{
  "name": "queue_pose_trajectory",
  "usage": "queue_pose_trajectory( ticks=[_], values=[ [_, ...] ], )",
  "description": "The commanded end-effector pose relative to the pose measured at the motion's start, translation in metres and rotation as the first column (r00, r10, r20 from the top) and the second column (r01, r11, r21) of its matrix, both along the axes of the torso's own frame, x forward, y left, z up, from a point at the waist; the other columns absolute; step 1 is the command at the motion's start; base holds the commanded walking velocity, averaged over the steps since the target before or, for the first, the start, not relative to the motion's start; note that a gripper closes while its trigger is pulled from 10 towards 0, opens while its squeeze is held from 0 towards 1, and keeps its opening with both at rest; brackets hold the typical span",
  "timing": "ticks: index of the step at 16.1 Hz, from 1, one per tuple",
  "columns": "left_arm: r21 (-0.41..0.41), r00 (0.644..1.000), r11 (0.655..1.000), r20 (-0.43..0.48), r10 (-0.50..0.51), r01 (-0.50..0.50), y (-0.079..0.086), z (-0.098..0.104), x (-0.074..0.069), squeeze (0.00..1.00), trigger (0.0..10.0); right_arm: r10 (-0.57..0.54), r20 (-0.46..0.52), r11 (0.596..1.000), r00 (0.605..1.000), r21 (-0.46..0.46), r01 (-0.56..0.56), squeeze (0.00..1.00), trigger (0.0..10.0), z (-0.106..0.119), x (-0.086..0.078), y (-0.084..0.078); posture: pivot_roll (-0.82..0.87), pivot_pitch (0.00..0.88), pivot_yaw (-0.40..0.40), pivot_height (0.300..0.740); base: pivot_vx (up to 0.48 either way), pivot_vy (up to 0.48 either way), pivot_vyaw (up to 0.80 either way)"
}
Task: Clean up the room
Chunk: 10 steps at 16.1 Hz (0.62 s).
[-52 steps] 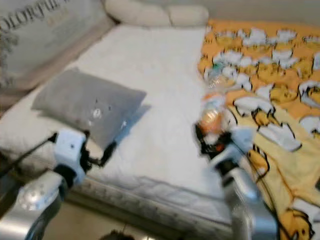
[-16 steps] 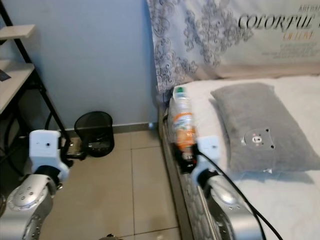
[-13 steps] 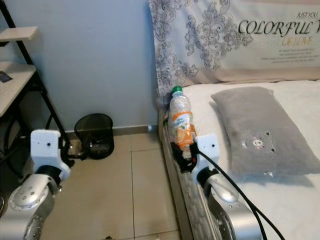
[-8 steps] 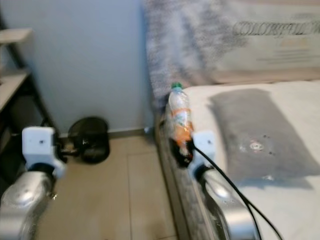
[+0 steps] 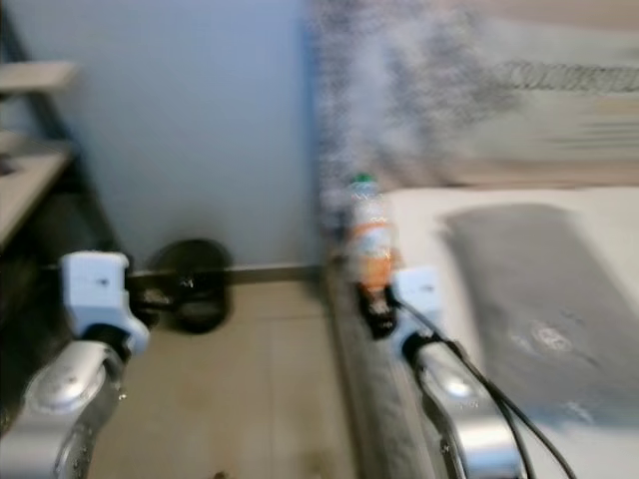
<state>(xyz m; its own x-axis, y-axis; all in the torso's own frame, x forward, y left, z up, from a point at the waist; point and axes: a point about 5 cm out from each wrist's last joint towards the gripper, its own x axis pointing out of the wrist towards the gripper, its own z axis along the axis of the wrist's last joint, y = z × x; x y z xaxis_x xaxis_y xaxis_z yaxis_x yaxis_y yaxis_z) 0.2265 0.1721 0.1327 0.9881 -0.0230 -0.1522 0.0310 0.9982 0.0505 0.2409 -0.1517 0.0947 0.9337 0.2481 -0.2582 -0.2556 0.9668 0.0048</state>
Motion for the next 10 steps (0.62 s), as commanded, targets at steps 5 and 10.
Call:
queue_pose_trajectory(
  ticks=[5, 10],
  values=[
    [0.022, 1.000, 1.000, 0.007, 0.012, -0.012, 0.0047, 0.0025, 0.0023, 0.00, 10.0, 0.006, -0.022, 0.998, 1.000, 0.058, -0.005, 0.00, 10.0, 0.0039, 0.0095, 0.0063, 0.10, 0.000, -0.013, 0.740, 0.375, 0.000, 0.00],
    [0.031, 1.000, 0.999, 0.009, 0.008, -0.008, 0.0057, 0.0039, 0.0027, 0.04, 10.0, 0.071, -0.012, 0.997, 0.997, 0.017, -0.071, 0.00, 10.0, 0.0032, 0.0085, 0.0116, 0.11, 0.000, -0.009, 0.740, 0.373, 0.000, 0.00]
  ],
)
